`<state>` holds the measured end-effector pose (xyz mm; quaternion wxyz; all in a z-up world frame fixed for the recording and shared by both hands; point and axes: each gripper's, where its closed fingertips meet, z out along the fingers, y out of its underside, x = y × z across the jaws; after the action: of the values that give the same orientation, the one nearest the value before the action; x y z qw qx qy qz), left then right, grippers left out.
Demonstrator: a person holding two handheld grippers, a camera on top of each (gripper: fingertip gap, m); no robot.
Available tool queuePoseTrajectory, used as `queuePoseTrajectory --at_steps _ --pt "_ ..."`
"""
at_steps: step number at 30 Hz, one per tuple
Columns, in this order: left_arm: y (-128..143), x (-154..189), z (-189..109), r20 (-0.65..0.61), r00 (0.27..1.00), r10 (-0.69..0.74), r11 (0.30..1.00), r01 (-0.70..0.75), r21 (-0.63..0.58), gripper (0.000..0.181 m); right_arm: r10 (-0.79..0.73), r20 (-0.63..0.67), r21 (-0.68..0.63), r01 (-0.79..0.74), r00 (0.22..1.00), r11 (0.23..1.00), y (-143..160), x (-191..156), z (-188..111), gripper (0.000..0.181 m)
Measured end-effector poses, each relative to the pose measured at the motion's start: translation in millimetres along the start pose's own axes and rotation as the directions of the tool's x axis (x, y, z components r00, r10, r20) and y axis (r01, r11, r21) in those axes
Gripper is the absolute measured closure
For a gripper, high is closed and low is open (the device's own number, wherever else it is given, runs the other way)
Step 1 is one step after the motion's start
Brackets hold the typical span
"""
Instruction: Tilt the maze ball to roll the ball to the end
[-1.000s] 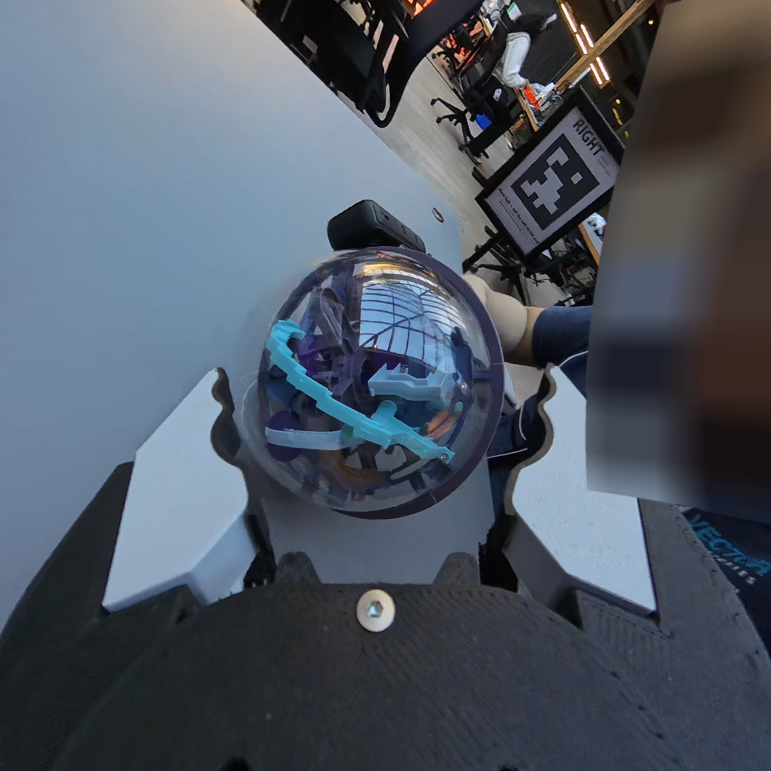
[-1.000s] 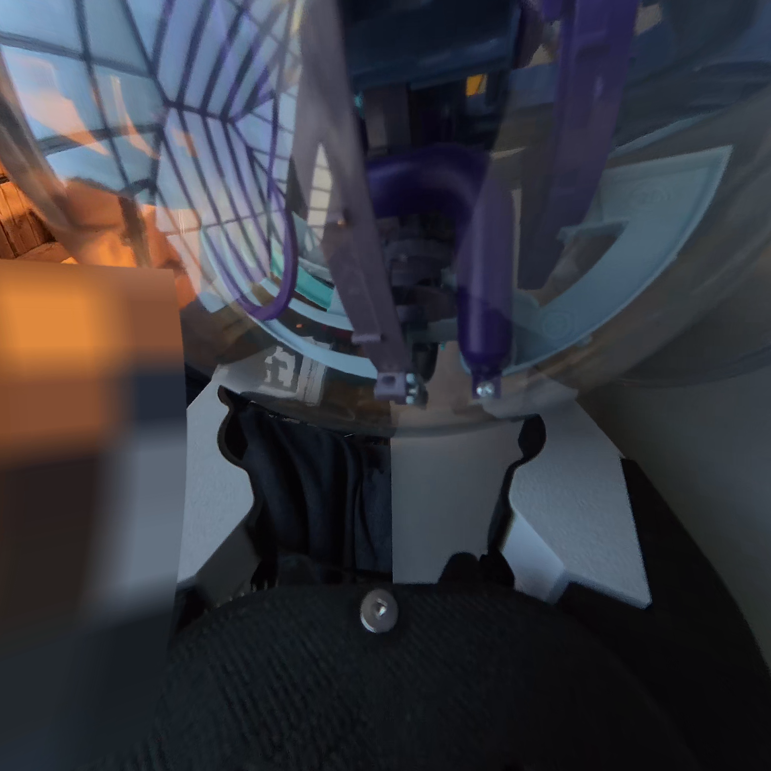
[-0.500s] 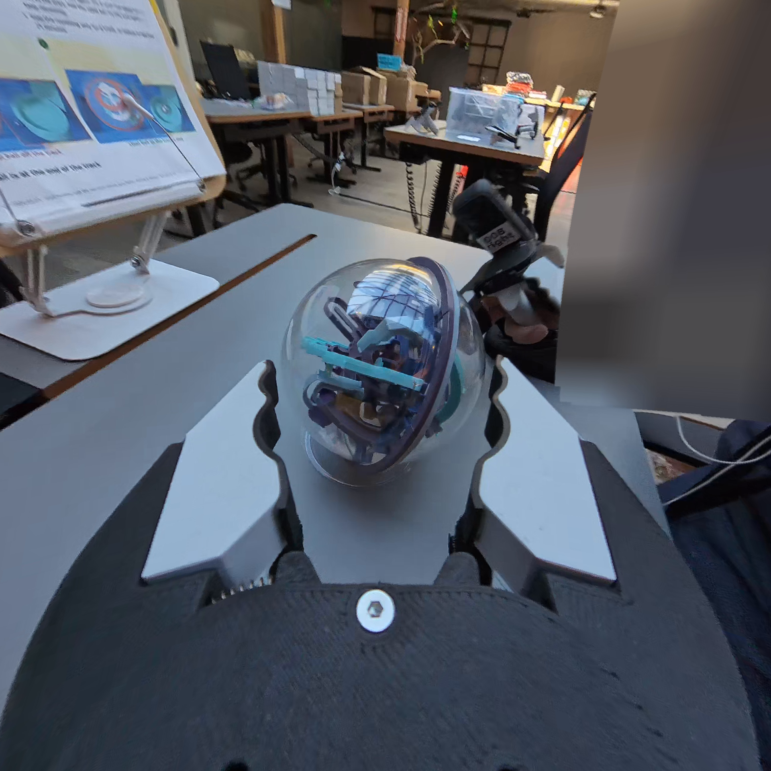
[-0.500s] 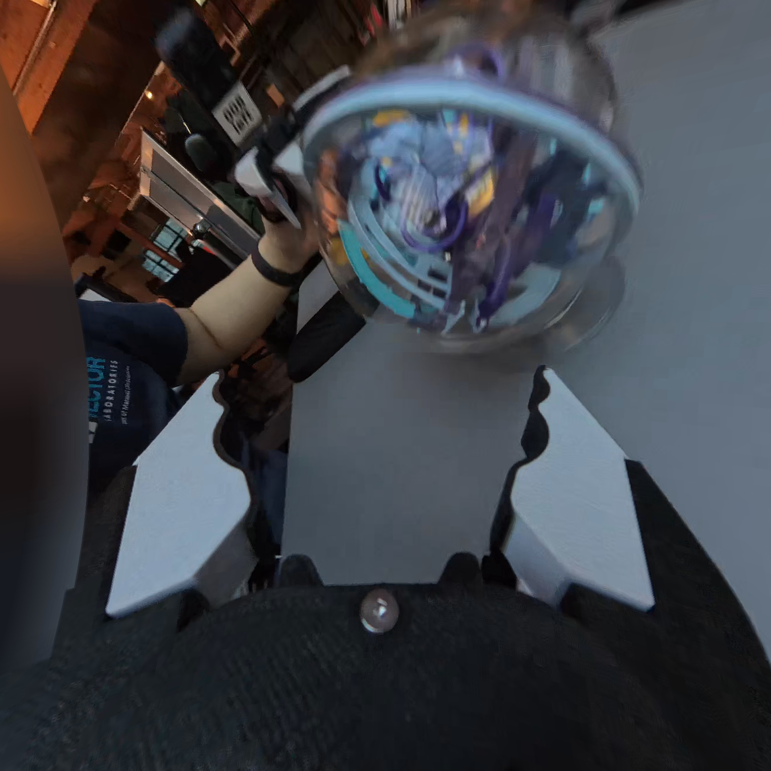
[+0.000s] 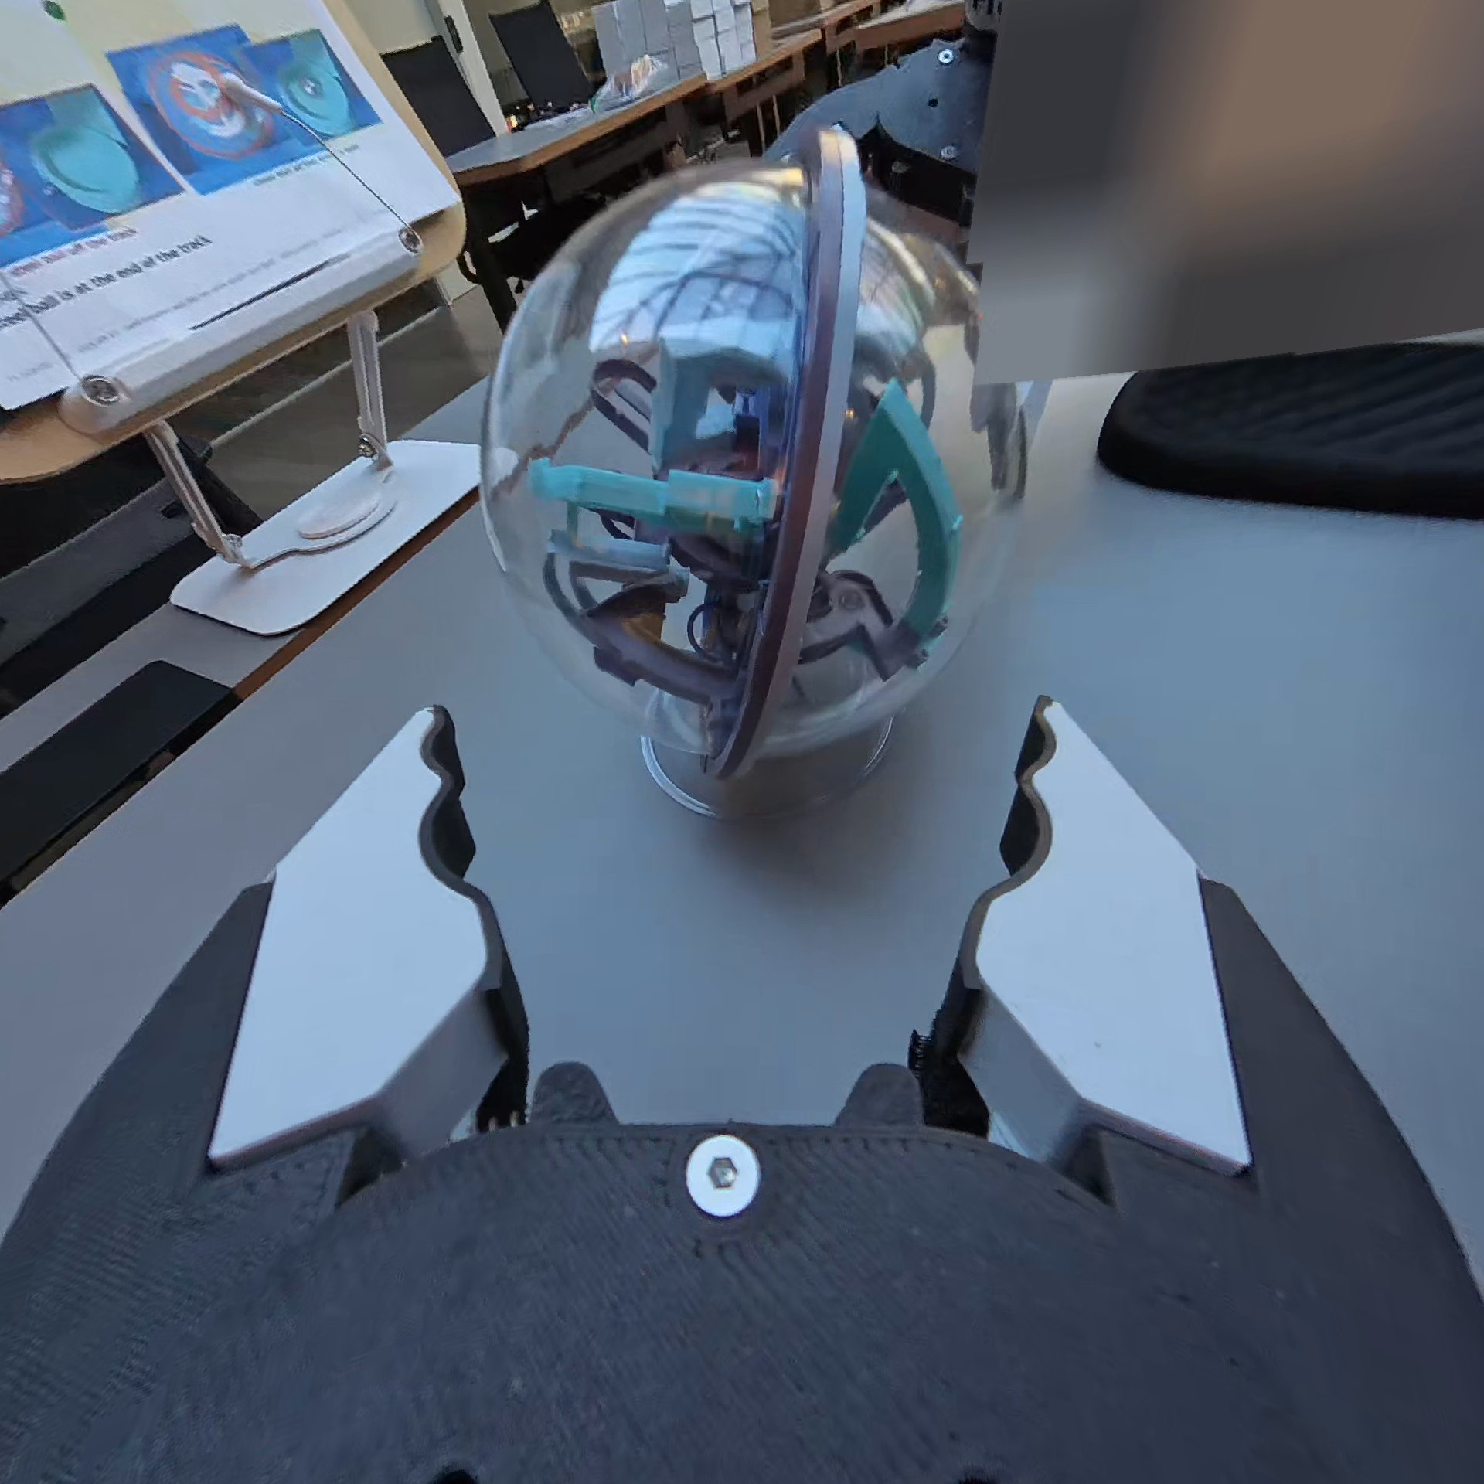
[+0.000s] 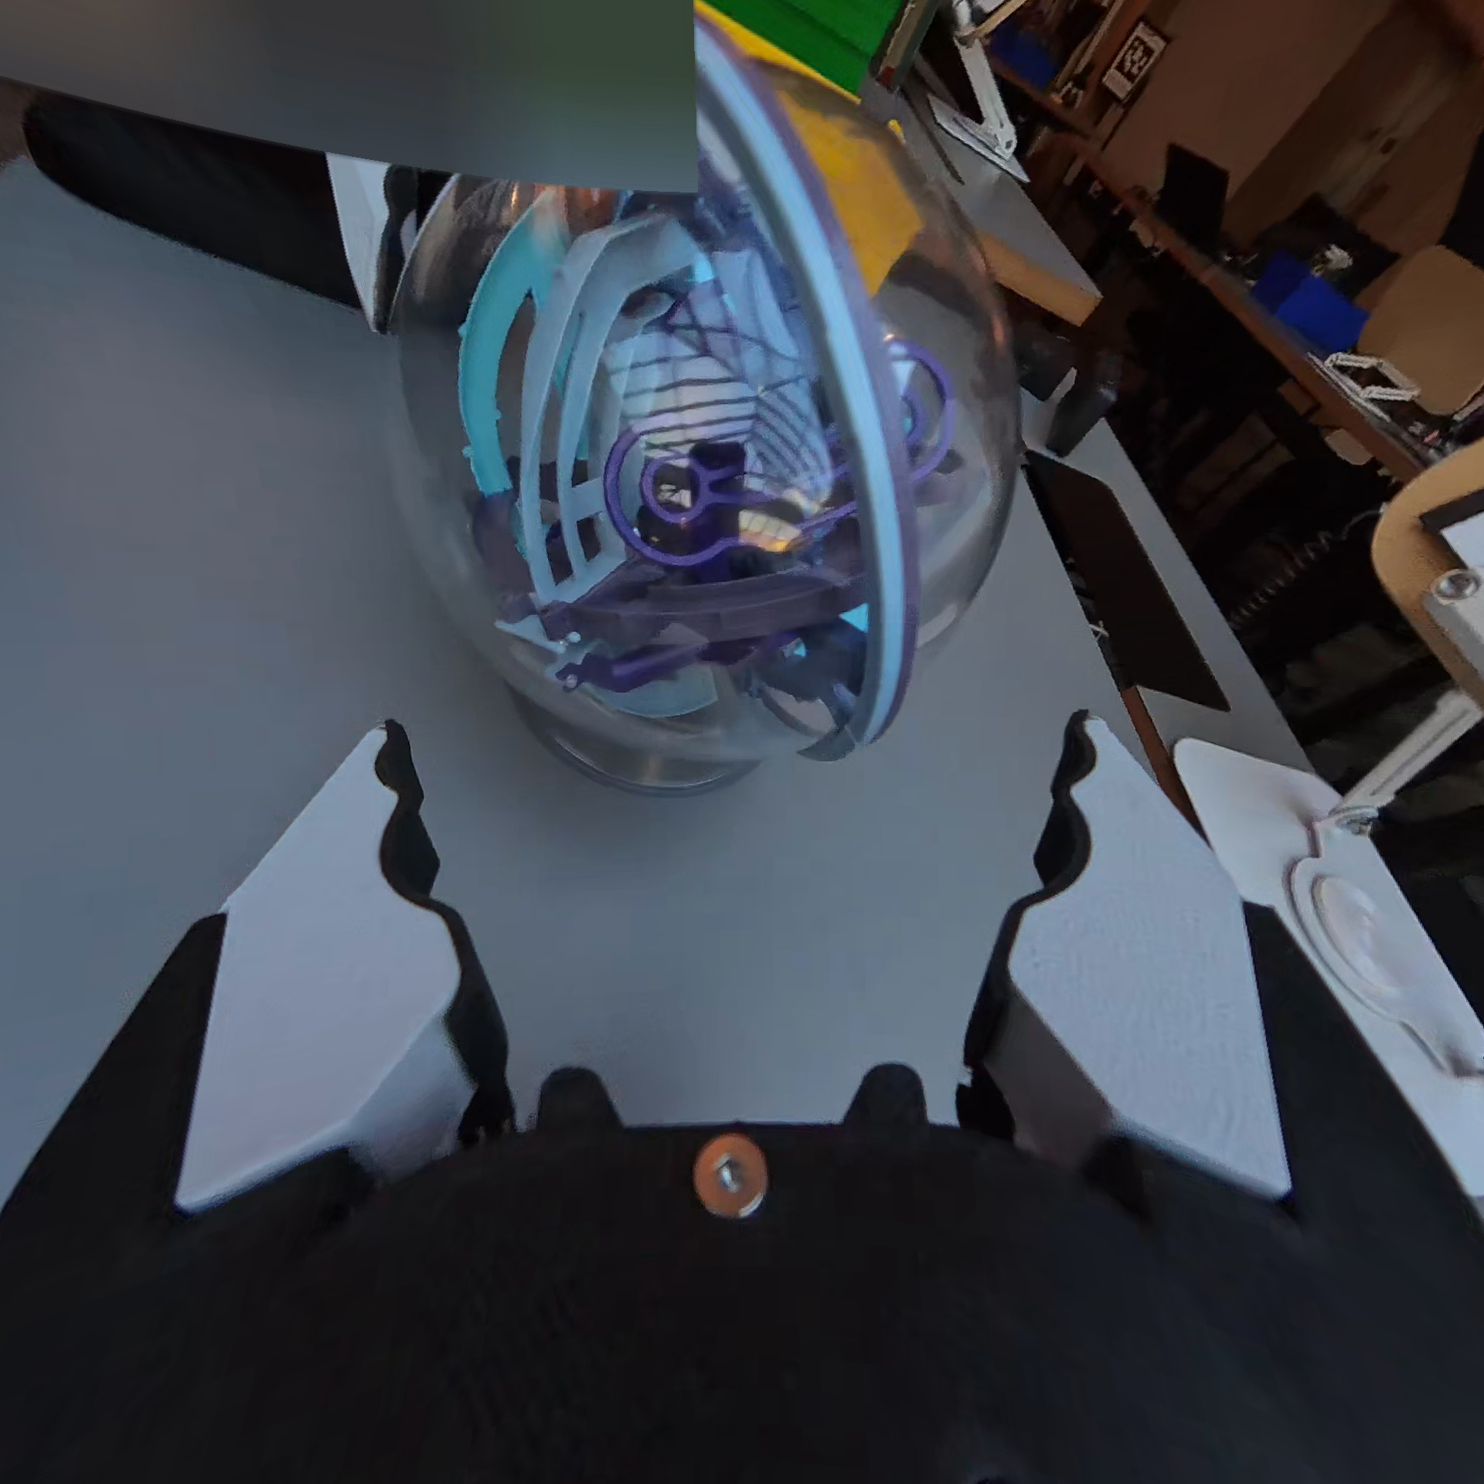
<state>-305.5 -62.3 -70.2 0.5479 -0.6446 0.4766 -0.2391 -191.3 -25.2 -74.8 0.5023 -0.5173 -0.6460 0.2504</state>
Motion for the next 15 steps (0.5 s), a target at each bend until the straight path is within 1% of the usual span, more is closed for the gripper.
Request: queuePoseTrajectory --at_steps 2,3,5,8,12,15 --pt "3.5 -0.3 12.1 0.002 0.999 0.049 0.999 -0.049 -0.004 0.048 -0.066 -0.016 -0.006 0.065 0.998 0.998 5.1 0.5 12.8 0.027" --pt "4.0 -1.1 17.3 0.009 0.996 0.083 0.997 -0.083 -0.003 0.050 -0.067 -0.011 0.016 0.067 0.998 0.998 4.5 0.8 17.4 0.027" --pt "4.4 -1.1 27.1 0.009 0.992 0.123 0.992 -0.123 -0.007 0.047 -0.038 0.016 0.066 0.037 0.999 0.997 1.1 0.4 23.9 0.027" --pt "1.4 3.0 37.6 -0.010 0.992 0.130 0.991 -0.129 0.019 0.043 -0.044 0.037 0.141 0.039 0.998 0.989 -9.0 -1.9 27.7 0.028" --pt "0.8 1.2 44.6 0.026 0.984 0.177 0.984 -0.178 0.027 0.041 -0.100 0.003 0.208 0.097 0.995 0.973 -21.3 -1.8 28.6 0.029" --pt "-2.7 -0.8 46.5 0.044 0.978 0.206 0.978 -0.207 0.037 0.042 -0.123 0.014 0.200 0.118 0.992 0.973 -22.2 -6.7 32.2 0.029"
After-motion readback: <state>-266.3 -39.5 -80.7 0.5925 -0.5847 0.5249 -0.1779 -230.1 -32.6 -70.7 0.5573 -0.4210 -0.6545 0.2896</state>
